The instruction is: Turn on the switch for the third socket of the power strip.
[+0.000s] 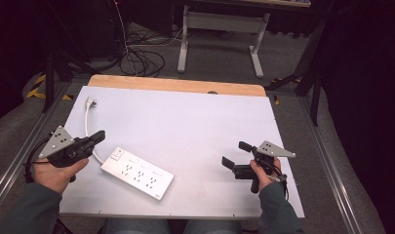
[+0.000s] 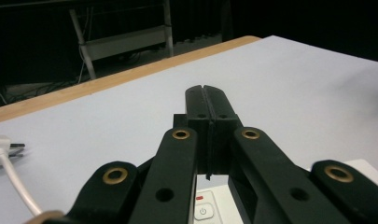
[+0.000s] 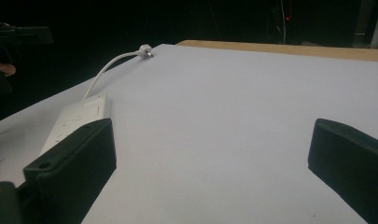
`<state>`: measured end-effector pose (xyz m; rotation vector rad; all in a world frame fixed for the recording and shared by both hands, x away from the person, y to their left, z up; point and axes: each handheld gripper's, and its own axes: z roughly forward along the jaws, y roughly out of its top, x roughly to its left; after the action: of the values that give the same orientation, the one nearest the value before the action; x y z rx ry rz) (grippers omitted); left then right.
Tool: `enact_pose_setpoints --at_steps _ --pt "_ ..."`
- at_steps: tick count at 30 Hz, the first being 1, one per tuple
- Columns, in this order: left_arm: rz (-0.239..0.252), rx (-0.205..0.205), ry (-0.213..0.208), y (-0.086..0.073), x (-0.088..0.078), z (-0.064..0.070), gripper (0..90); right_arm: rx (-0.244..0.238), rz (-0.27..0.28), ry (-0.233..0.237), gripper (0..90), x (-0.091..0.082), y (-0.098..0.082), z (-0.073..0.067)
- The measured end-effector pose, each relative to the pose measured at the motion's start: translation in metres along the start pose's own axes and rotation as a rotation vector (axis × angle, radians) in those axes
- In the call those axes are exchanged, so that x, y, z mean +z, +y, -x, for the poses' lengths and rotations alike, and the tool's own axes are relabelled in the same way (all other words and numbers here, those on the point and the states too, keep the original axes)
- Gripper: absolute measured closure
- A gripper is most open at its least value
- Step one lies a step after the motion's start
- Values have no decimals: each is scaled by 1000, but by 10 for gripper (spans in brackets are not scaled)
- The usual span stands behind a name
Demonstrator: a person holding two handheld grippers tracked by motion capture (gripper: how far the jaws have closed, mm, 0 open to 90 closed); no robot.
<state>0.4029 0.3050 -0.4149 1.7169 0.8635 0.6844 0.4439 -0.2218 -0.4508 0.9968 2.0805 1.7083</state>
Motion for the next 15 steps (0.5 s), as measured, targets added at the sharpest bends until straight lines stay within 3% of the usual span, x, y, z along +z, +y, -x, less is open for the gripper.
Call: enact_pose_setpoints --at_steps 9,15 --pt "-39 55 -47 2 9 8 899 0 -6 -2 15 -1 -1 1" --pt "-59 65 -79 3 16 14 899 1 -20 -1 16 1 -2 1"
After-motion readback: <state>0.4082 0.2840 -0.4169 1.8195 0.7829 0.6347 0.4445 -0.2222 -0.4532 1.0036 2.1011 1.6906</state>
